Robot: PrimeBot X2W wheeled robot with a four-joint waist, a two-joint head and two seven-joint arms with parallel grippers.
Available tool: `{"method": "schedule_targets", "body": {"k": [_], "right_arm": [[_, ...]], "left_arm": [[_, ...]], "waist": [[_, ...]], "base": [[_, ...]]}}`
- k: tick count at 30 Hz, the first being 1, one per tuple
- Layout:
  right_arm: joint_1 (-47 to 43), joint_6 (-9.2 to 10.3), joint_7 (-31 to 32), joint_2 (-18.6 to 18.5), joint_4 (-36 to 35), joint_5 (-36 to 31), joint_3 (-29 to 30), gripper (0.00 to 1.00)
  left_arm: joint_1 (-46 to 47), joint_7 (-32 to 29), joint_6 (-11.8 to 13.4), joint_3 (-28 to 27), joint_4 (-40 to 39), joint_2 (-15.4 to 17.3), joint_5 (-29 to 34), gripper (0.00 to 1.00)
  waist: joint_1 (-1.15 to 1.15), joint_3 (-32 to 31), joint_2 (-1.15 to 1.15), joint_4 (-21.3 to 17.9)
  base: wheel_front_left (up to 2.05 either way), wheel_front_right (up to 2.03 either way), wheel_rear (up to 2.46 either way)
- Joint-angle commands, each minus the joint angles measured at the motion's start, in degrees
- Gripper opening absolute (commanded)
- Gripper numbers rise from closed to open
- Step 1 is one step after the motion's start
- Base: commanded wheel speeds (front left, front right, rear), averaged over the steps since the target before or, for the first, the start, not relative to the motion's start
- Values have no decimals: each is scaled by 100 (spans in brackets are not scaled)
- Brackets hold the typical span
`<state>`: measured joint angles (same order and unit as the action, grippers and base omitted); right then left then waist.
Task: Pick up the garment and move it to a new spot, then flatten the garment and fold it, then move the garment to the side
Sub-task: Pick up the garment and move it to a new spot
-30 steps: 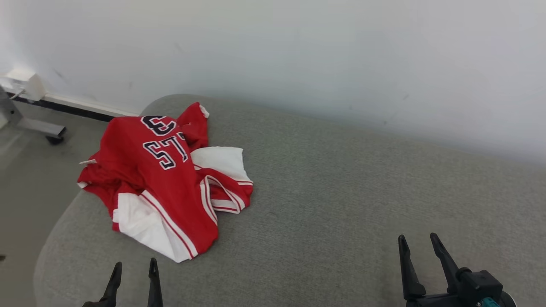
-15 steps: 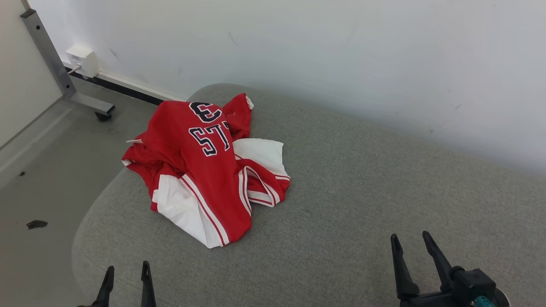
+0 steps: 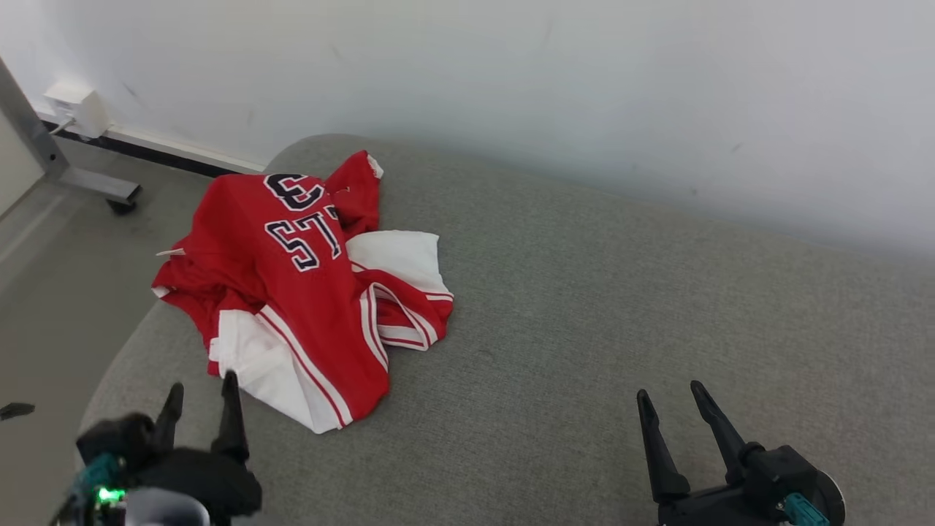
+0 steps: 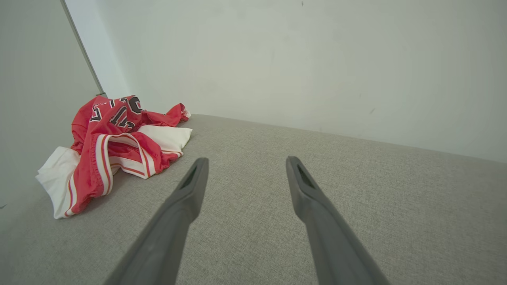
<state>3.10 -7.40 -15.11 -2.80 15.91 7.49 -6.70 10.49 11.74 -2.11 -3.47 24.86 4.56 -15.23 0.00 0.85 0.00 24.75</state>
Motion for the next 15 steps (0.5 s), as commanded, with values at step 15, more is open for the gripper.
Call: {"method": "schedule_targets", "body": {"k": [15], "right_arm": [[670,-11,-6,-13,-107,30,-787,100]], "left_arm": [[2630,-3182,-242,-1264,1303,1243,-2206,100]], "waist": [[0,1243,0,-2092]], "base": [[0,0,0]]}}
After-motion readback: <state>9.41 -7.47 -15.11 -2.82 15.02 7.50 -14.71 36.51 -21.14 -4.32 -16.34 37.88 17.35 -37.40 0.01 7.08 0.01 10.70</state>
